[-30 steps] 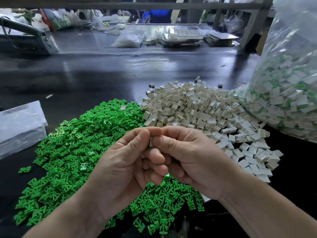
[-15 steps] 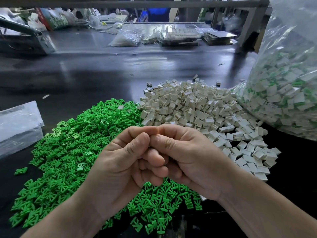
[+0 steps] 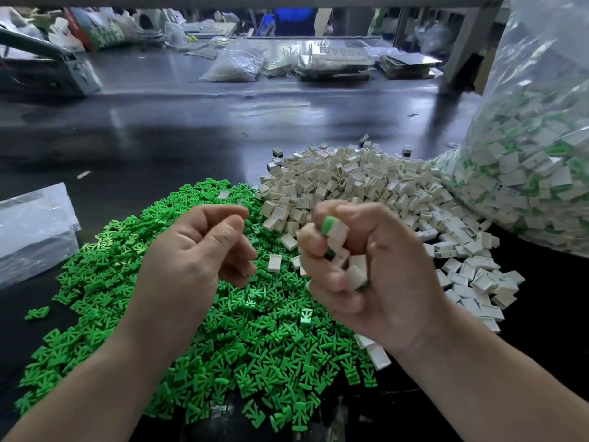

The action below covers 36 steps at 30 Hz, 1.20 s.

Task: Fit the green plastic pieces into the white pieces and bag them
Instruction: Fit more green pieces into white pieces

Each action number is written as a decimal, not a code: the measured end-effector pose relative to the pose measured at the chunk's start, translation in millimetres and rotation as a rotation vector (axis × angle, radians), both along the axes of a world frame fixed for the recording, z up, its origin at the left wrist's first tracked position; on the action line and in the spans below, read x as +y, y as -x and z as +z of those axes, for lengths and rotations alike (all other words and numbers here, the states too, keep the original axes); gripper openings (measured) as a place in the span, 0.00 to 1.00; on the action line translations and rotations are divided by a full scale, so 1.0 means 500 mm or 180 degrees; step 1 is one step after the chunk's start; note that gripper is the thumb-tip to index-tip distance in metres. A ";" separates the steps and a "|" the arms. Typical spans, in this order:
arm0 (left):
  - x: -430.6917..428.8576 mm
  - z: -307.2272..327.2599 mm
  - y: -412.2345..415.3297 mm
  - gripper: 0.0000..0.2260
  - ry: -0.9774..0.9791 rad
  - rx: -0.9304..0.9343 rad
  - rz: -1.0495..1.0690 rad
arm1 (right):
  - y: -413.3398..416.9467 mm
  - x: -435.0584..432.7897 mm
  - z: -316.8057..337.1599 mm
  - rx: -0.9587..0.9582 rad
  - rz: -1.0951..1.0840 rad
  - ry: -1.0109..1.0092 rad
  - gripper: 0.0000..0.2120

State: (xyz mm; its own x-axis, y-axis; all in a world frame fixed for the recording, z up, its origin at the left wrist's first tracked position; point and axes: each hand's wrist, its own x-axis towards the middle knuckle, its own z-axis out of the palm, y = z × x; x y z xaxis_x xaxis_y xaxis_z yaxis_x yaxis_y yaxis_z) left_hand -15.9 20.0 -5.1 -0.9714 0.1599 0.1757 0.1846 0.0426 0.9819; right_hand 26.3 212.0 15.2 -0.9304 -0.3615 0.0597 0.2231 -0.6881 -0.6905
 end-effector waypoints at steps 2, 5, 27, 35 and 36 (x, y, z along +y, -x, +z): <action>-0.012 -0.015 0.006 0.09 0.1743 0.0931 0.0529 | 0.005 0.007 0.003 -0.0092 0.0057 0.0373 0.06; 0.001 -0.030 0.010 0.22 0.3042 0.1431 0.0276 | 0.010 0.007 -0.001 -0.0342 -0.0028 0.0240 0.06; 0.012 0.014 -0.037 0.14 0.1953 0.1570 -0.0228 | -0.001 0.002 -0.008 -0.0399 -0.0197 -0.1835 0.08; 0.005 -0.002 -0.041 0.34 0.3555 0.1490 -0.0705 | 0.016 0.025 -0.009 -0.0590 -0.0375 -0.1151 0.03; 0.010 -0.002 -0.044 0.33 0.3642 0.1593 -0.0773 | 0.016 0.025 -0.009 -0.0591 -0.0368 -0.1142 0.04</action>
